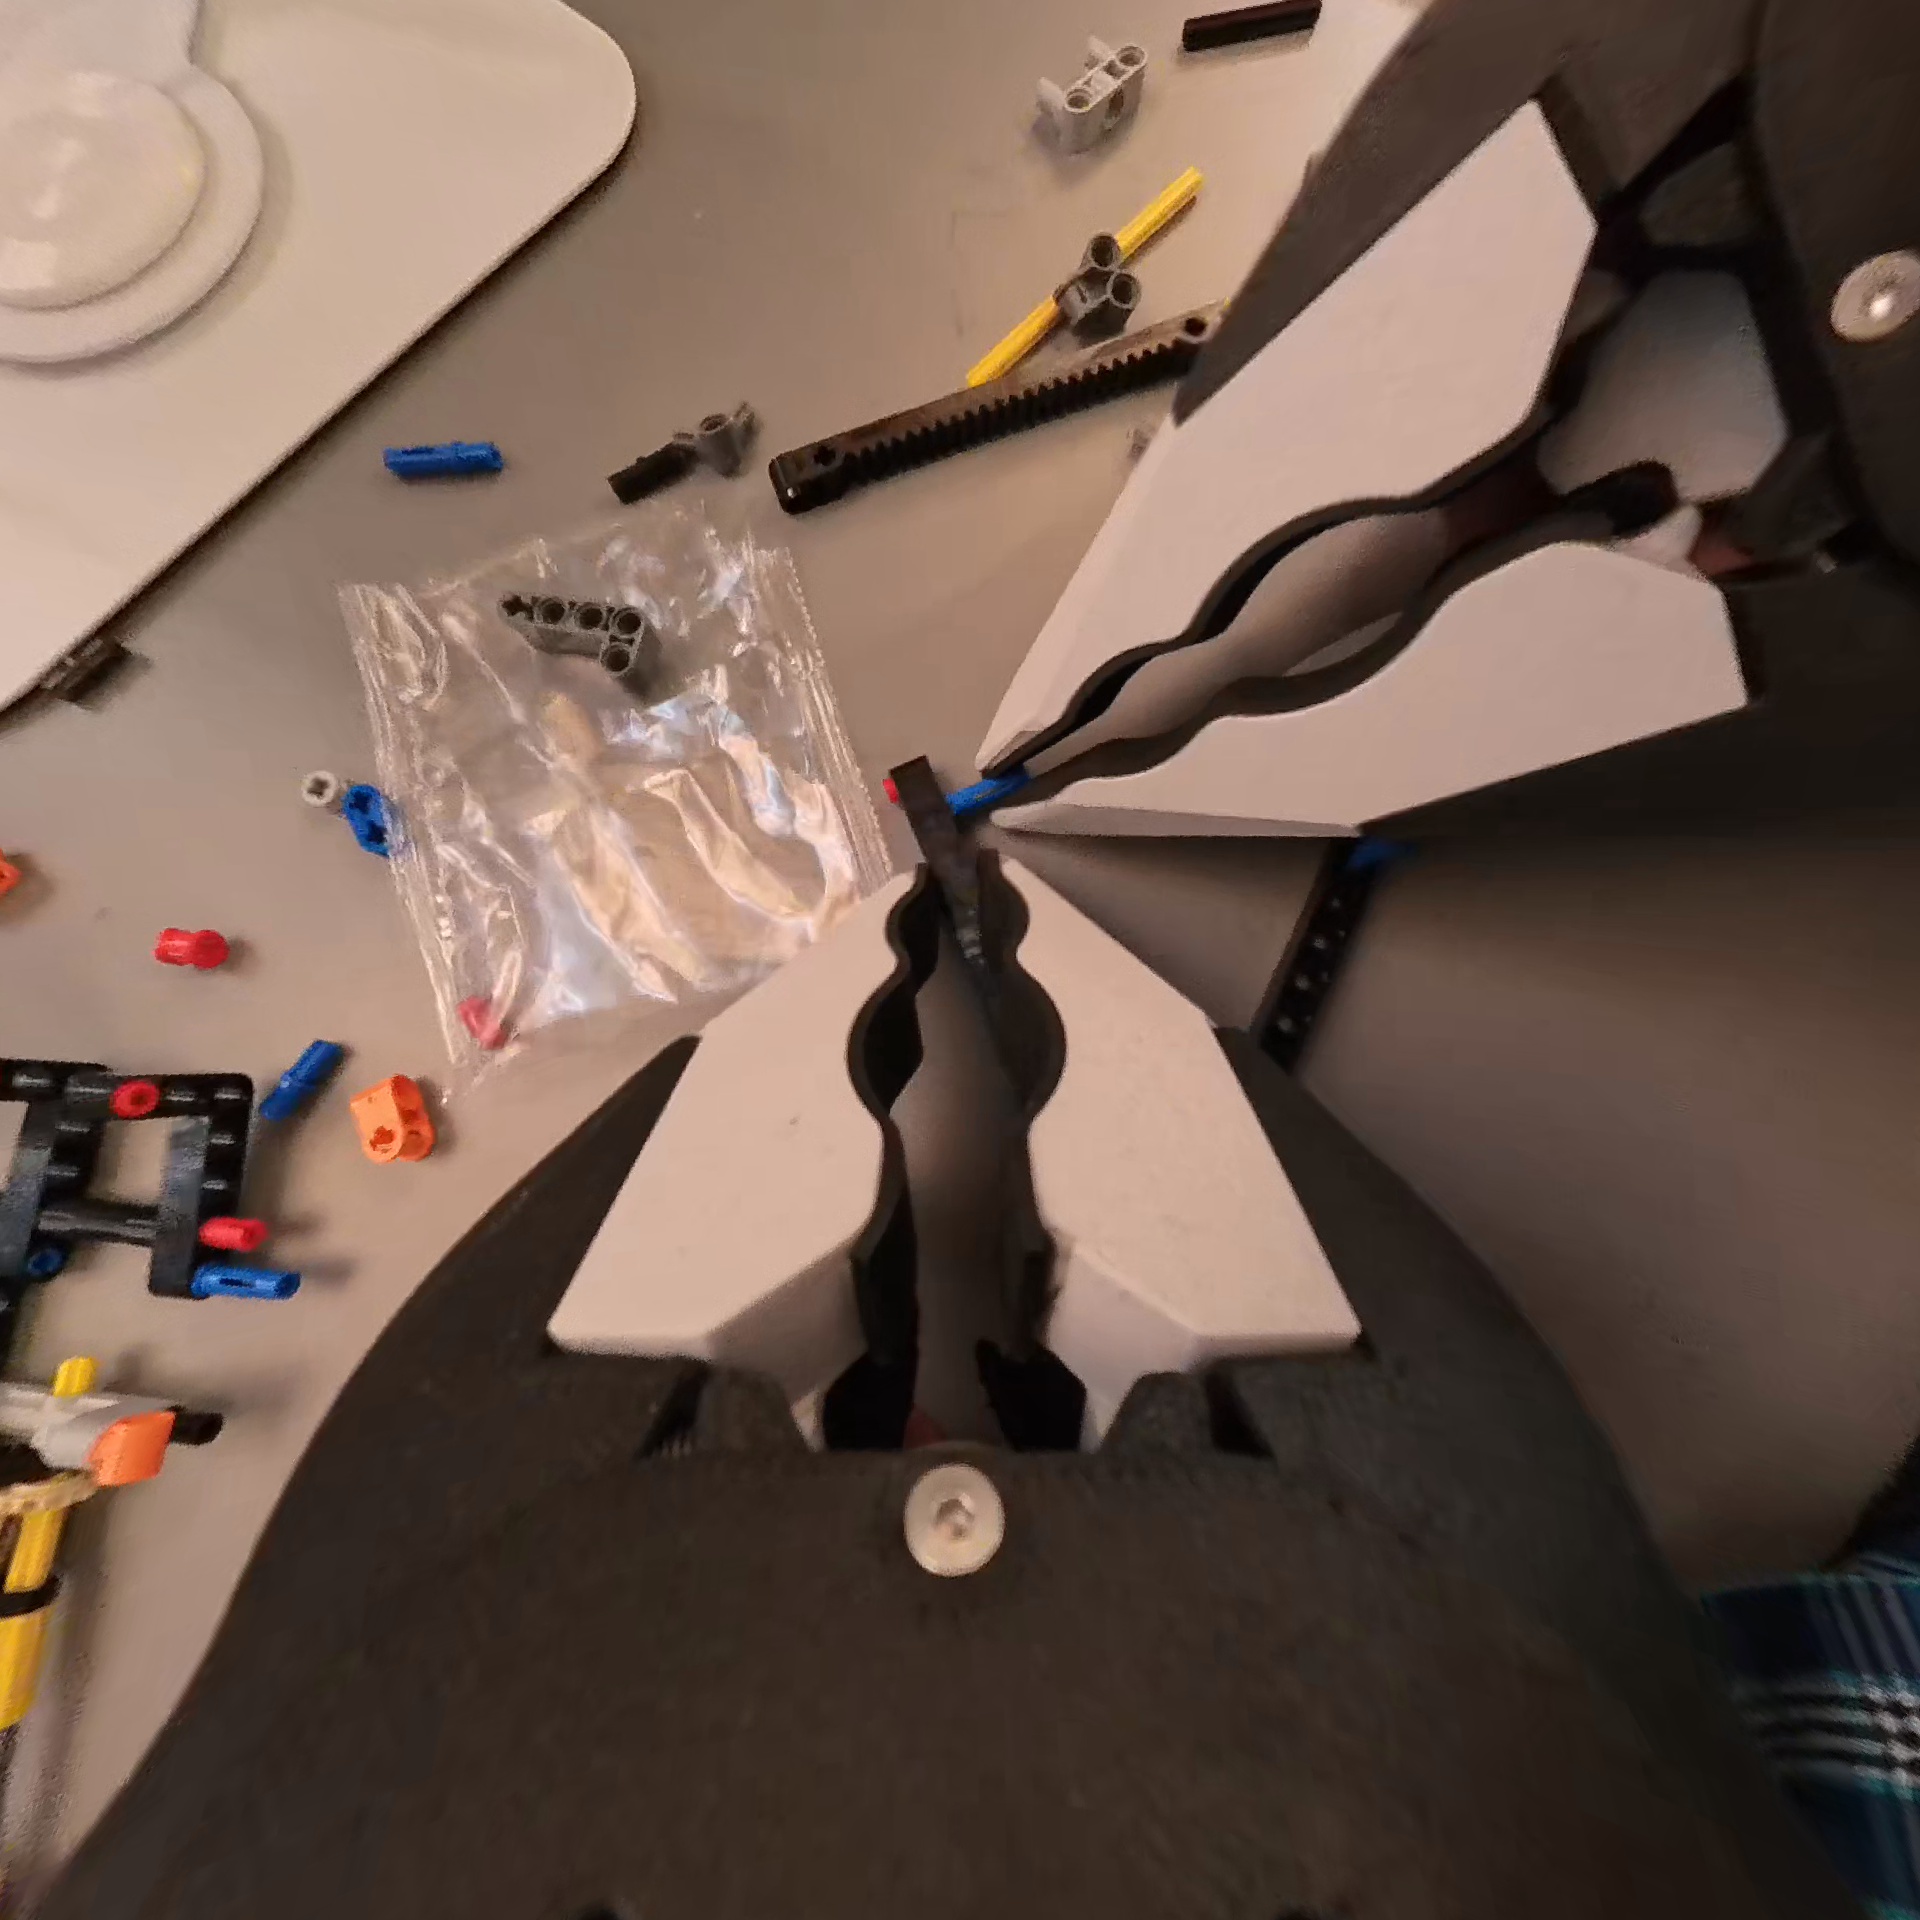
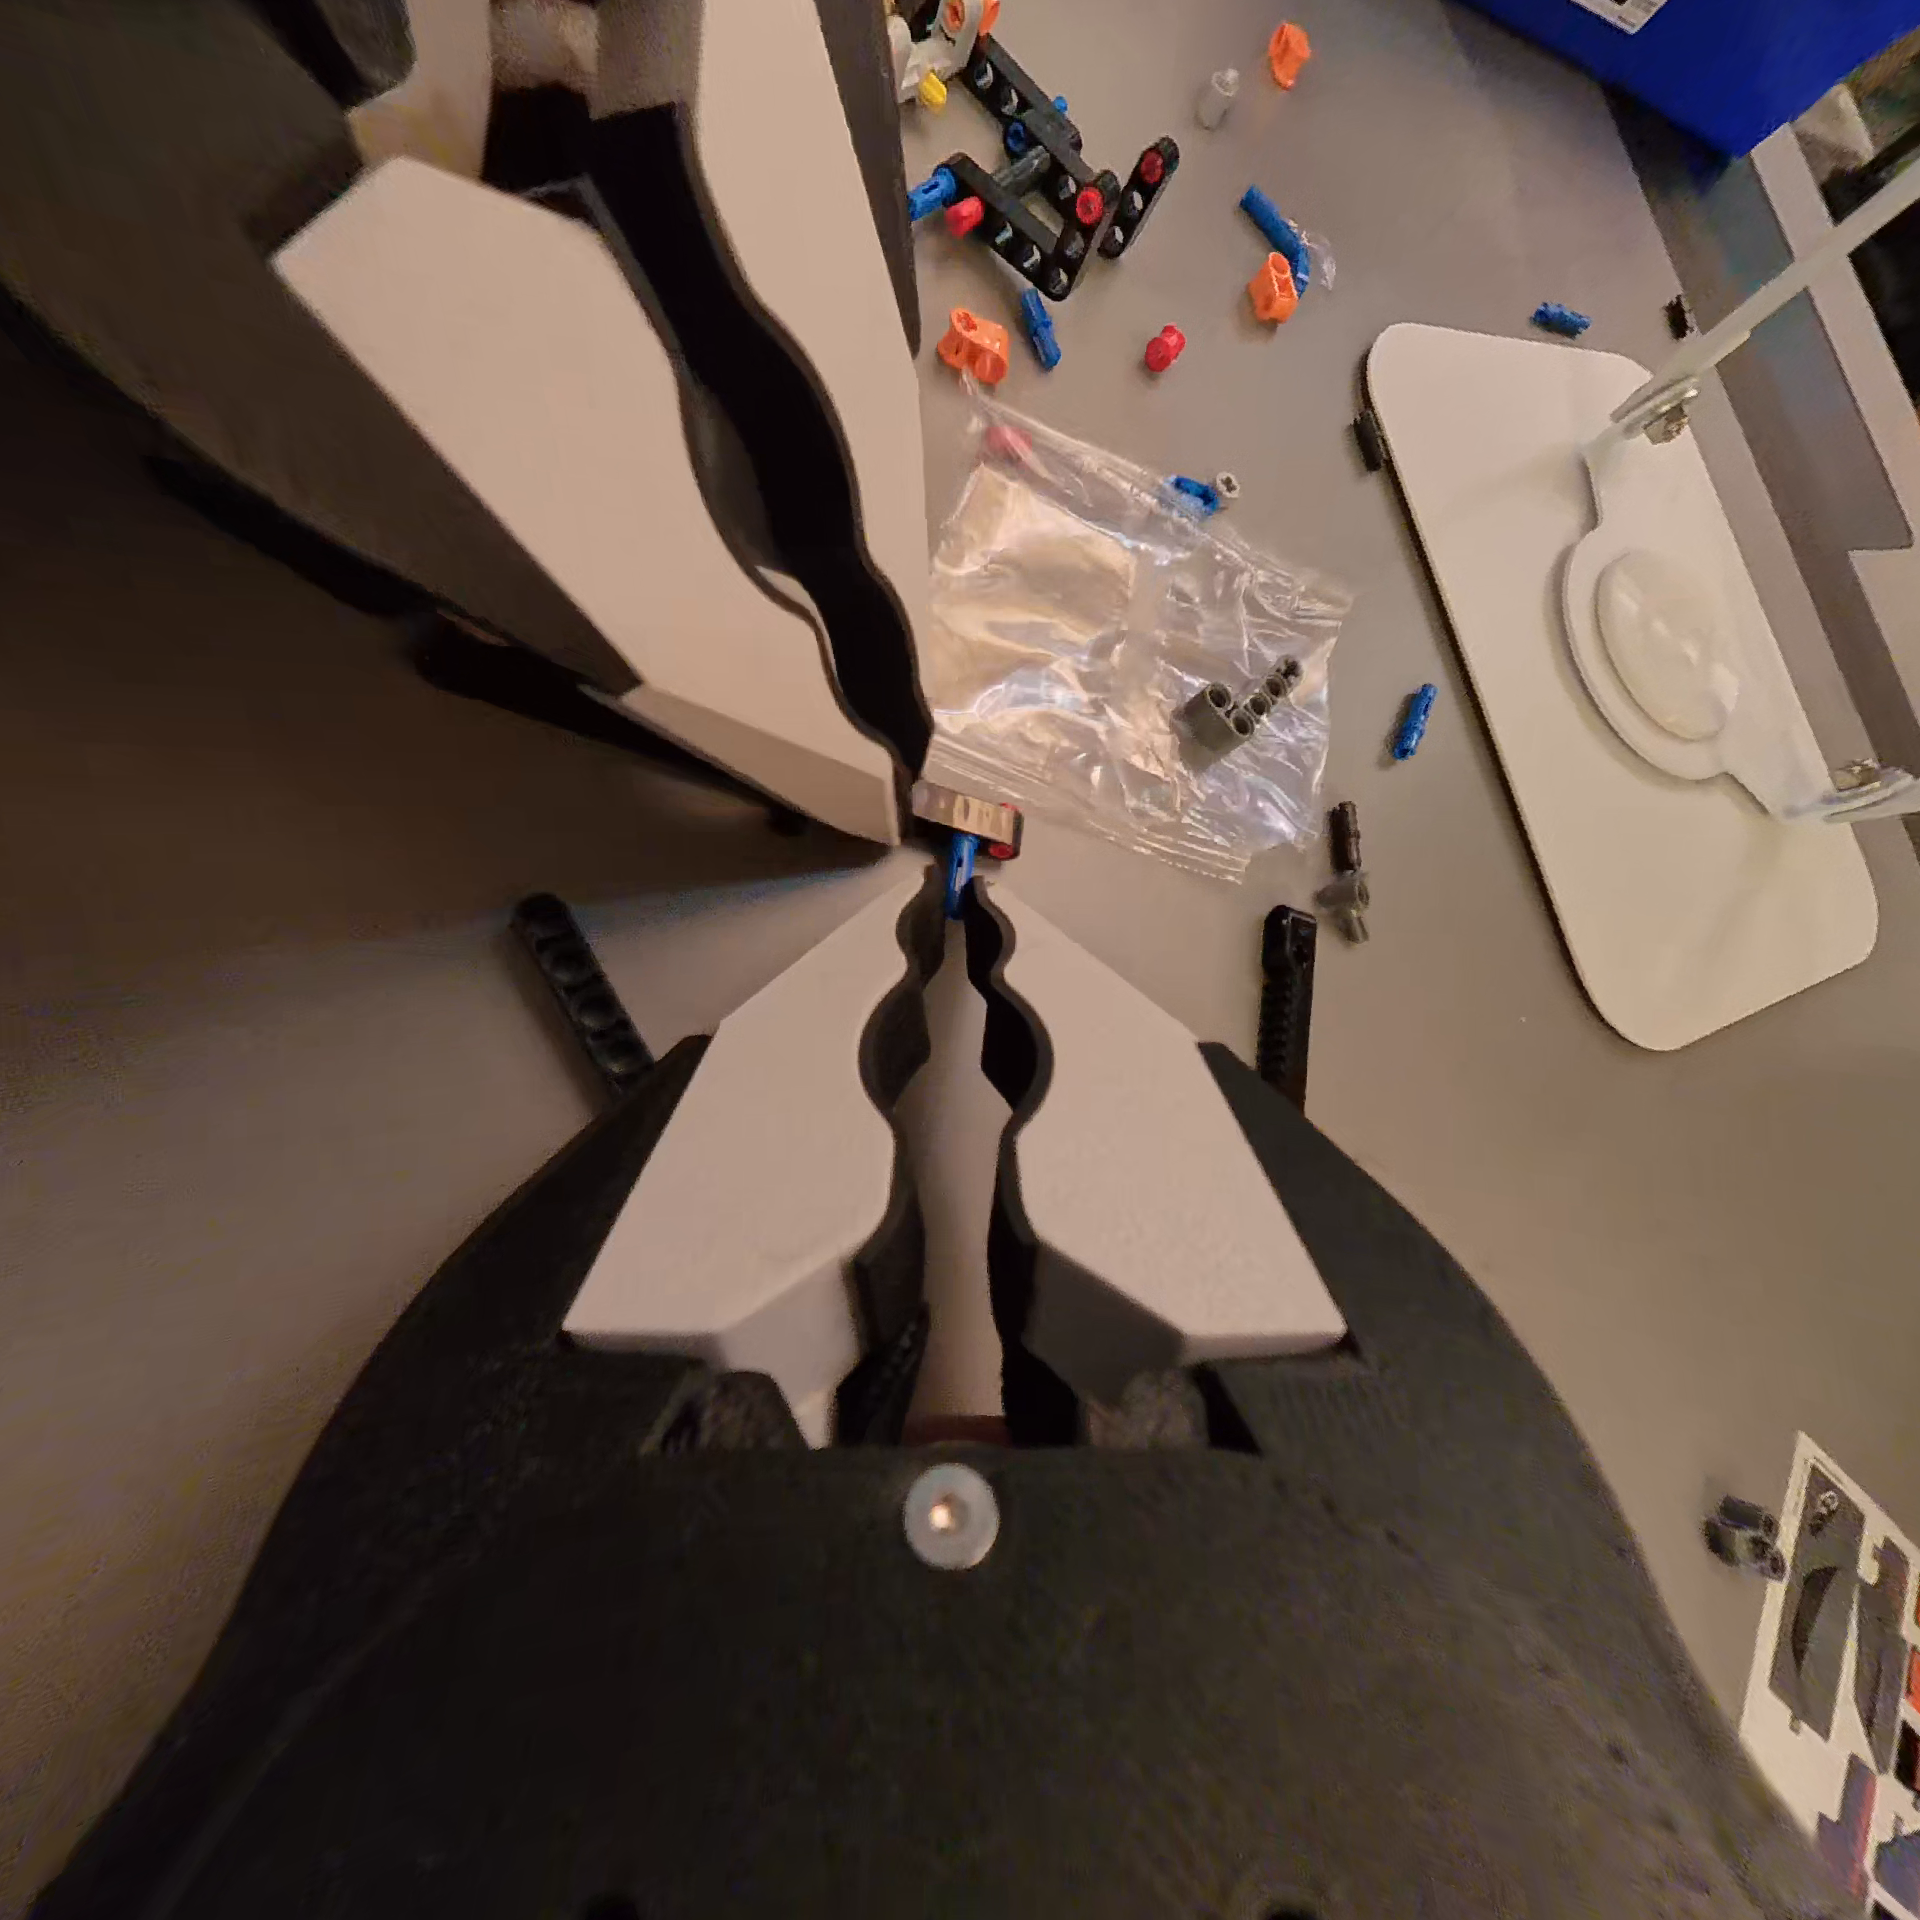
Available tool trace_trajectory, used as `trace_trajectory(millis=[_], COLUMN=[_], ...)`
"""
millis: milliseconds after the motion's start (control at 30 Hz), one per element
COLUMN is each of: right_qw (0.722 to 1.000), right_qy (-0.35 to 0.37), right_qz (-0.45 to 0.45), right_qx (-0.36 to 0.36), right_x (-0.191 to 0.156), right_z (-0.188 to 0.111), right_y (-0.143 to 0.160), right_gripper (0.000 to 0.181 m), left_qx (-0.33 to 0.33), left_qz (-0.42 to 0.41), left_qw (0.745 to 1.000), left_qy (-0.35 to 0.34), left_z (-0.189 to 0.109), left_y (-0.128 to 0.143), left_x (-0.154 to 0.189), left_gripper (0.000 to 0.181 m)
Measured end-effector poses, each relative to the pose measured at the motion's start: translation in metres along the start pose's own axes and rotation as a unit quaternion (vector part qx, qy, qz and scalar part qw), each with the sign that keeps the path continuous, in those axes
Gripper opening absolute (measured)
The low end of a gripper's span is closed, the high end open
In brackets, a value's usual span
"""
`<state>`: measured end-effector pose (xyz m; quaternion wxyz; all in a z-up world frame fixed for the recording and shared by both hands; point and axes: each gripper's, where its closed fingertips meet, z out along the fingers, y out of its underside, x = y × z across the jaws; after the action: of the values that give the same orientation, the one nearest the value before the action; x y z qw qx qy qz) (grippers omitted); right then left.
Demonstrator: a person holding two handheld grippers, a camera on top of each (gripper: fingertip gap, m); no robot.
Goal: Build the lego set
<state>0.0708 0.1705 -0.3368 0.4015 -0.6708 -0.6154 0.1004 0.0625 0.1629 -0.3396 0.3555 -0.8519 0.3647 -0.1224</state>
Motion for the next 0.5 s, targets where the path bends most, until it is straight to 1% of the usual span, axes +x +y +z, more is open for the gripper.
trace_trajectory(millis=[200,300,367,467,500], right_qw=[1.0,0.999,0.999,0.997,0.995], right_qy=[-0.008,-0.026,-0.035,-0.054,-0.078], right_qz=[0.004,0.018,0.032,0.048,0.06], right_qx=[-0.004,0.0,0.0,0.007,0.025], right_x=[0.0,0.0,0.003,0.009,0.006], right_z=[0.0,-0.002,-0.009,-0.024,-0.031], right_y=[0.0,0.001,0.004,0.013,0.011], right_gripper=[0.001,0.003,0.013,0.013,0.013], left_qx=[-0.001,0.002,0.0,-0.003,-0.002], left_qz=[0.017,0.029,0.039,0.044,0.044], left_qw=[1.0,0.999,0.999,0.999,0.999], left_qy=[-0.012,-0.022,-0.026,-0.03,-0.029], left_z=[0.0,0.0,0.001,0.0,0.0], left_y=[0.0,-0.001,-0.002,-0.002,-0.002], left_x=[-0.001,0.0,0.001,-0.002,-0.002], left_gripper=[0.007,0.007,0.006,0.007,0.008])
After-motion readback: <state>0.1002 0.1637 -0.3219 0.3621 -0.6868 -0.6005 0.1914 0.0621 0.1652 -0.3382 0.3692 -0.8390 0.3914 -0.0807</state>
